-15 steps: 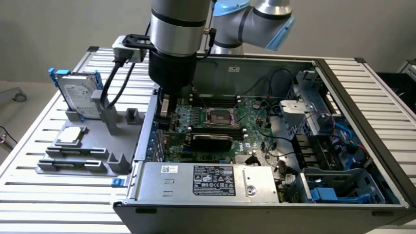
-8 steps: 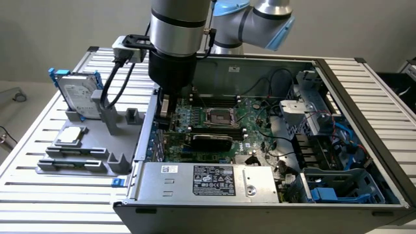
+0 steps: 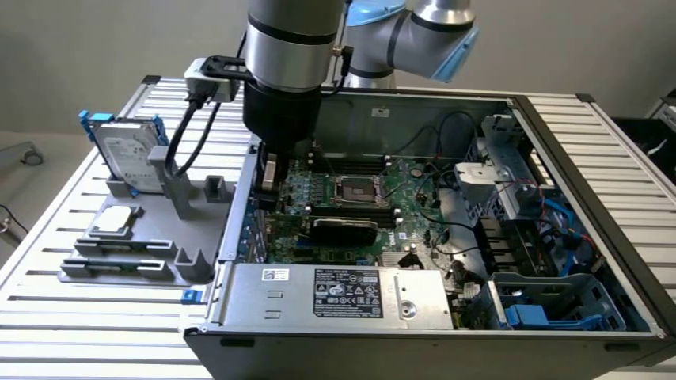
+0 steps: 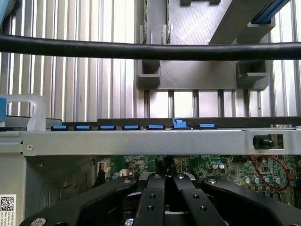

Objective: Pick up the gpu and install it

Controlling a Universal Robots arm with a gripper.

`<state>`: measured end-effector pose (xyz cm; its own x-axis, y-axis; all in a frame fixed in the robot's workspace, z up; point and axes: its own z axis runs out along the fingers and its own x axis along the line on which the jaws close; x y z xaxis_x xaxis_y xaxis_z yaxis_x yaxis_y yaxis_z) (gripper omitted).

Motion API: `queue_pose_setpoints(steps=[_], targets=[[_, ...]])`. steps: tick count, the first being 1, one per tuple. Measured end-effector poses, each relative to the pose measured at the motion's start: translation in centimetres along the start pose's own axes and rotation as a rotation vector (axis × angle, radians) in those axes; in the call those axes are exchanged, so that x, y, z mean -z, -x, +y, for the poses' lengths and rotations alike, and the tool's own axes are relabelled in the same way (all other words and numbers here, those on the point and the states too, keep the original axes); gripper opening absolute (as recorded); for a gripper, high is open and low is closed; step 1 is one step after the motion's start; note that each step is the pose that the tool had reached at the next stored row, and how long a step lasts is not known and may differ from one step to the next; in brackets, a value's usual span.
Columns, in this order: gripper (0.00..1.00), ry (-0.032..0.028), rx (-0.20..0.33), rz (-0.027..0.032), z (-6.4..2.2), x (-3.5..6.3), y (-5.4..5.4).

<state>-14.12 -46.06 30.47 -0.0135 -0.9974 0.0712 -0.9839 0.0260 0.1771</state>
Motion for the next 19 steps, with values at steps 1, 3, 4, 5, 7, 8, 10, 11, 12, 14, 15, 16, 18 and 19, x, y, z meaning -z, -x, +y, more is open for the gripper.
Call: queue_pose_setpoints(steps=[1,3,4,5,7,8,10,11,12,14,15,16,18,19], targets=[[0.11,0.0001,0.0,0.0,0.02,0.0,0.0],[0.11,0.0001,0.0,0.0001,0.09,-0.03,0.0],[0.11,0.0,0.0,0.0,0.15,-0.05,0.0],[0.11,0.0,0.0,0.0,0.2,-0.08,0.0],[0.11,0.0002,0.0,0.0002,0.24,-0.13,0.0],[0.11,0.0001,0.0,0.0002,0.24,-0.18,0.0],[0.11,0.0002,0.0,0.0003,0.23,-0.22,0.01],[0.11,0.0001,0.0,-0.0001,0.23,-0.24,0.02],[0.11,0.0001,0.0,-0.0006,0.22,-0.25,0.03],[0.11,0.0,0.0,-0.0024,0.2,-0.26,0.05],[0.11,0.0001,0.0,-0.0035,0.19,-0.25,0.07],[0.11,0.0001,0.001,-0.0047,0.18,-0.25,0.09],[0.11,0.0001,0.001,-0.0082,0.16,-0.26,0.13],[0.11,0.0001,0.001,-0.0101,0.16,-0.27,0.14]])
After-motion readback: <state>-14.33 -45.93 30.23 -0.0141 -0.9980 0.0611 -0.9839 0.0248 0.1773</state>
